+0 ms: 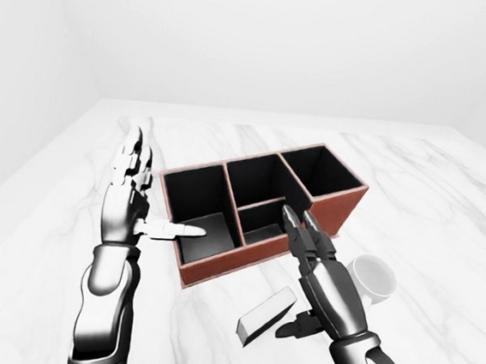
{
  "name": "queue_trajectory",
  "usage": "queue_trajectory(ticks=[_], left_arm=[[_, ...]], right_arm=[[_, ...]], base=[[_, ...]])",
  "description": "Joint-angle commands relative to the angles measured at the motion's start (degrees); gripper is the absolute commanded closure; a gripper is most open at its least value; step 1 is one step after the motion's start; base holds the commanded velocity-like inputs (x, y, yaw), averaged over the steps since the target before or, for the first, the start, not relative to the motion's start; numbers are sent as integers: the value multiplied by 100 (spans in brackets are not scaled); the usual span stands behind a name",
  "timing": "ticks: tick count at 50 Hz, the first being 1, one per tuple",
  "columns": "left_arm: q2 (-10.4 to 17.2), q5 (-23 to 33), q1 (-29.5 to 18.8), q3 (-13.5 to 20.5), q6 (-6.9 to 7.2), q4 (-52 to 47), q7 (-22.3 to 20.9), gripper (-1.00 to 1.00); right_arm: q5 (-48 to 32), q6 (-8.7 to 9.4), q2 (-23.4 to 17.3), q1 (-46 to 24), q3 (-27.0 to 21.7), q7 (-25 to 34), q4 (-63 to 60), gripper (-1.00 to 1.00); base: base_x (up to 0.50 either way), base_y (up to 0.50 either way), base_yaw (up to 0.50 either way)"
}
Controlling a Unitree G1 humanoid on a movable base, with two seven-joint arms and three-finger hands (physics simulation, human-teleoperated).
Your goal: Pick up the book and place it in the front compartment of the caddy.
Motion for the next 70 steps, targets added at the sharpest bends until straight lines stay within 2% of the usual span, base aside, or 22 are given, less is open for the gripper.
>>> queue_trajectory(ticks=[1,3,15,22,47,70], left_arm=[[41,-56,-57,65,0,-29,3,-100],[54,-75,-80,93,0,-24,5,-100],[104,-134,-154,164,0,0,34,-100],[127,-158,-193,193,0,44,45,-100],[182,-227,-251,269,0,36,60,-100],[177,-212,-247,249,0,82,66,-100]], right_arm=[[-158,18,-18,-41,173,-65,126,-100],[-158,-46,-52,-74,198,-184,290,-100],[-237,-108,-116,-89,316,-374,539,-100],[-249,-205,-154,-76,354,-533,755,-100],[-360,-308,-251,-4,522,-827,1098,-100],[-387,-490,-256,-98,500,-1111,1697,-100]], base=[[0,0,0],[0,0,0],[0,0,0],[0,0,0],[0,0,0],[0,0,0]])
